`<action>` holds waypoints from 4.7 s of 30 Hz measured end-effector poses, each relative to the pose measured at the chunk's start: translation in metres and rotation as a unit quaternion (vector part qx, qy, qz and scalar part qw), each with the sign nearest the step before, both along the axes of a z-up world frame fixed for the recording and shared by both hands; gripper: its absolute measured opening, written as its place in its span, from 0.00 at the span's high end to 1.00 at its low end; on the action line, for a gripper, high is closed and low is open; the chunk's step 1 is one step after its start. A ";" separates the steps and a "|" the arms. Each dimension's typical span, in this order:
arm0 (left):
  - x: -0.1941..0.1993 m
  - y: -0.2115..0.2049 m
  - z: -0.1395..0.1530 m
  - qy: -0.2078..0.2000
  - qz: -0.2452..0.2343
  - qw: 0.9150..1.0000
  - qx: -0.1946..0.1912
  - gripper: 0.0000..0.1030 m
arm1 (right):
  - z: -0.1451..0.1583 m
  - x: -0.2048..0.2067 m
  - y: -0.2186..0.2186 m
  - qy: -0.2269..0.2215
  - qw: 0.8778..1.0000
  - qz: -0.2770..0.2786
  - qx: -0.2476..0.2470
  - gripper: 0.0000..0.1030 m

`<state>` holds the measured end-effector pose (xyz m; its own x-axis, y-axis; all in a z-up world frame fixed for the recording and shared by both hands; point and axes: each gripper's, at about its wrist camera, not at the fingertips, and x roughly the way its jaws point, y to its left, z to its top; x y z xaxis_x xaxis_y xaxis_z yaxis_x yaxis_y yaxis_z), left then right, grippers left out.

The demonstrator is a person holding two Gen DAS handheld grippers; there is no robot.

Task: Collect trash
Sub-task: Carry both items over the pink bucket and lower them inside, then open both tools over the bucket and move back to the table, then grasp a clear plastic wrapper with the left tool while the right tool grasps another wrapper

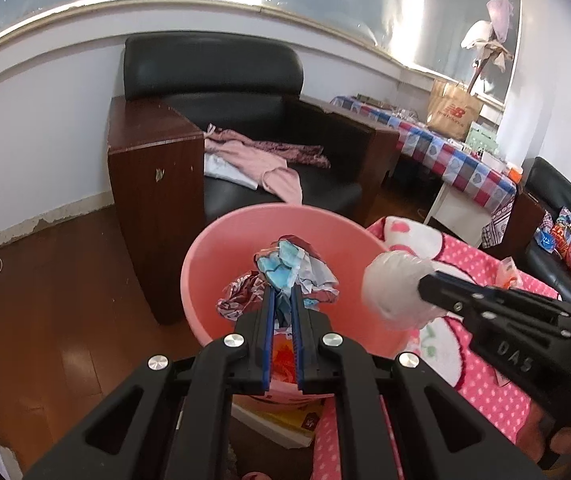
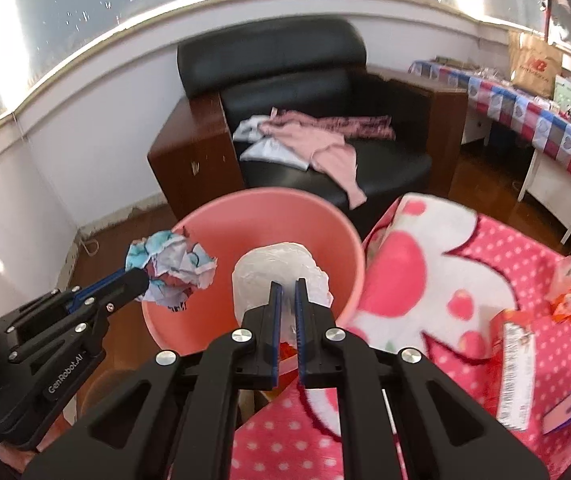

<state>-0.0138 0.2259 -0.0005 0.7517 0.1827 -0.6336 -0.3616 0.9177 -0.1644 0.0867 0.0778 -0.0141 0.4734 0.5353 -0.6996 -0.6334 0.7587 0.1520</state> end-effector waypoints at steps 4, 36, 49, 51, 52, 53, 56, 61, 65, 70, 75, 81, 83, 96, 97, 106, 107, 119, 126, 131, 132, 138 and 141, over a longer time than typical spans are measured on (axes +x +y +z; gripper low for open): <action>0.007 0.001 -0.010 0.019 -0.002 1.000 0.002 0.93 | -0.012 0.005 0.006 0.016 1.000 0.001 -0.012 0.93; 0.010 0.003 -0.015 0.036 0.008 0.999 -0.006 0.70 | -0.021 0.014 0.006 0.036 0.999 -0.011 -0.012 0.74; 0.006 -0.030 0.003 0.017 -0.026 1.000 0.000 0.69 | 0.007 -0.010 -0.047 0.001 0.999 -0.041 0.000 0.75; 0.007 -0.039 0.005 0.017 -0.036 0.999 0.001 0.69 | 0.010 -0.012 -0.057 -0.001 0.999 -0.049 0.000 0.74; 0.008 -0.043 0.005 0.017 -0.040 0.999 0.002 0.69 | 0.011 -0.013 -0.064 -0.001 0.999 -0.053 0.001 0.74; 0.009 -0.047 0.006 0.017 -0.044 0.999 0.003 0.69 | 0.012 -0.014 -0.070 -0.001 0.998 -0.056 0.002 0.74; 0.011 -0.061 0.008 0.018 -0.059 0.998 0.007 0.69 | 0.014 -0.015 -0.088 -0.001 0.998 -0.069 0.003 0.74; 0.017 -0.083 0.013 0.019 -0.082 0.996 0.011 0.69 | 0.017 -0.016 -0.122 0.002 0.995 -0.096 0.012 0.74; 0.027 -0.102 0.015 0.021 -0.106 0.994 0.014 0.69 | 0.021 -0.014 -0.156 0.001 0.992 -0.124 0.020 0.74; 0.044 -0.134 0.019 0.018 -0.145 0.989 0.015 0.69 | 0.026 -0.010 -0.199 -0.009 0.987 -0.162 0.019 0.74; 0.070 -0.170 0.021 0.017 -0.188 0.982 0.006 0.69 | 0.029 -0.005 -0.250 -0.023 0.977 -0.210 0.016 0.74; 0.111 -0.219 0.020 0.026 -0.240 0.970 -0.013 0.69 | 0.021 0.006 -0.312 -0.018 0.962 -0.272 0.017 0.74; 0.122 -0.232 0.018 0.029 -0.256 0.966 -0.017 0.69 | 0.016 0.009 -0.330 -0.013 0.957 -0.289 0.019 0.74; 0.215 -0.292 -0.002 0.046 -0.304 0.950 -0.046 0.69 | -0.012 0.034 -0.399 0.018 0.935 -0.351 0.044 0.74; 0.221 -0.293 -0.005 0.047 -0.304 0.950 -0.052 0.69 | -0.015 0.036 -0.402 0.023 0.934 -0.353 0.047 0.74; 0.266 -0.306 -0.035 0.075 -0.278 0.956 -0.055 0.69 | -0.033 0.049 -0.420 0.042 0.930 -0.362 0.054 0.74; 0.271 -0.307 -0.038 0.078 -0.272 0.958 -0.054 0.69 | -0.033 0.050 -0.421 0.042 0.929 -0.362 0.056 0.74; 0.282 -0.312 -0.042 0.067 -0.261 0.962 -0.052 0.97 | -0.038 0.061 -0.423 0.044 0.933 -0.352 0.066 0.74; 0.264 -0.307 -0.029 0.045 -0.277 0.957 -0.070 0.99 | -0.040 0.068 -0.428 0.049 0.932 -0.350 0.079 0.74; 0.243 -0.303 -0.015 0.025 -0.289 0.954 -0.076 0.99 | -0.041 0.084 -0.436 0.063 0.930 -0.348 0.102 0.74; 0.239 -0.302 -0.013 0.022 -0.290 0.954 -0.077 0.99 | -0.041 0.087 -0.436 0.065 0.930 -0.347 0.107 0.74; 0.217 -0.296 -0.001 0.009 -0.294 0.953 -0.077 0.99 | -0.044 0.110 -0.436 0.082 0.926 -0.347 0.122 0.74; 0.207 -0.290 0.004 0.004 -0.295 0.952 -0.077 0.99 | -0.053 0.119 -0.433 0.093 0.924 -0.352 0.114 0.64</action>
<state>0.1933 -0.0639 0.0034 0.6891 -0.3656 -0.6257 0.2085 0.9269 -0.3119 0.2062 -0.3548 -0.0670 0.6434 0.2835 -0.7111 0.0581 0.9082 0.4145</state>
